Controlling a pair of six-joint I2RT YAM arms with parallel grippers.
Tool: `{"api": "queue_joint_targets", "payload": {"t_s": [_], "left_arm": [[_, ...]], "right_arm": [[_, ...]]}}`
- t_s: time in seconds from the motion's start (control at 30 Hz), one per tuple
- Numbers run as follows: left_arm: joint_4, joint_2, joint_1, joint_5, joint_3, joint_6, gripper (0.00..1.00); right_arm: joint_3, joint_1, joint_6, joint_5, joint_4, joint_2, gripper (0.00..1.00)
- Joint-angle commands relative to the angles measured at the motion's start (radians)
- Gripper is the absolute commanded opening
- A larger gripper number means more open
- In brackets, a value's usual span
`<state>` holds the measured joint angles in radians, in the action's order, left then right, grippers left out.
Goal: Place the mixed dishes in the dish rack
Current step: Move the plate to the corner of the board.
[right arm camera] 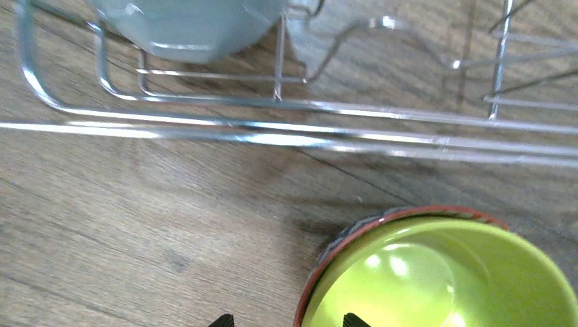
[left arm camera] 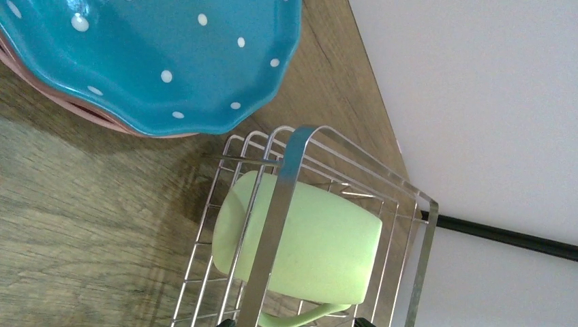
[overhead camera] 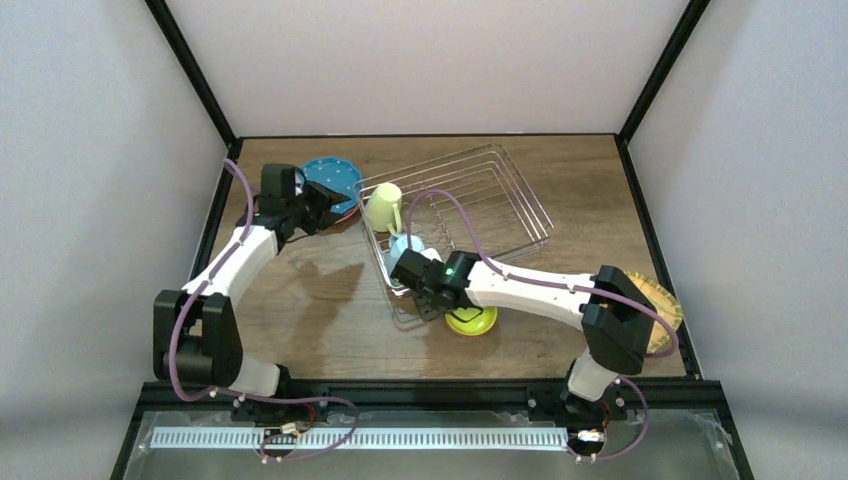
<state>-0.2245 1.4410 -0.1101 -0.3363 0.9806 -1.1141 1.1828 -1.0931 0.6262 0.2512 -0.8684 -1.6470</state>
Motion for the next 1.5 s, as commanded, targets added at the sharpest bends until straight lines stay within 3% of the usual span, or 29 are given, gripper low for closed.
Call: {"api": "queue_joint_targets", "payload": {"t_s": [0.0, 0.1, 0.43, 0.87, 1.1, 1.27, 1.47], "left_arm": [[-0.031, 0.020, 0.019, -0.010, 0.040, 0.023, 1.00], [-0.037, 0.025, 0.038, -0.016, 0.053, 0.026, 1.00], [-0.114, 0.056, 0.089, -0.013, 0.136, 0.062, 1.00], [-0.257, 0.063, 0.193, 0.026, 0.229, 0.140, 1.00], [-0.280, 0.121, 0.229, 0.154, 0.215, 0.132, 1.00], [-0.309, 0.227, 0.234, 0.268, 0.305, 0.141, 1.00], [-0.311, 0.368, 0.234, 0.329, 0.394, 0.125, 1.00]], "right_arm": [[0.073, 0.001, -0.017, 0.021, -0.053, 0.032, 0.92], [0.115, 0.001, -0.024, 0.023, -0.076, 0.057, 0.99], [0.270, 0.001, -0.024, 0.058, -0.122, 0.132, 0.99], [0.649, 0.028, -0.165, 0.393, -0.005, 0.071, 0.99], [0.756, 0.269, -0.141, 0.216, 0.077, -0.006, 0.99], [0.802, 0.415, -0.208, 0.088, 0.154, -0.090, 0.99], [0.818, 0.489, -0.256, 0.034, 0.197, -0.204, 0.99]]}}
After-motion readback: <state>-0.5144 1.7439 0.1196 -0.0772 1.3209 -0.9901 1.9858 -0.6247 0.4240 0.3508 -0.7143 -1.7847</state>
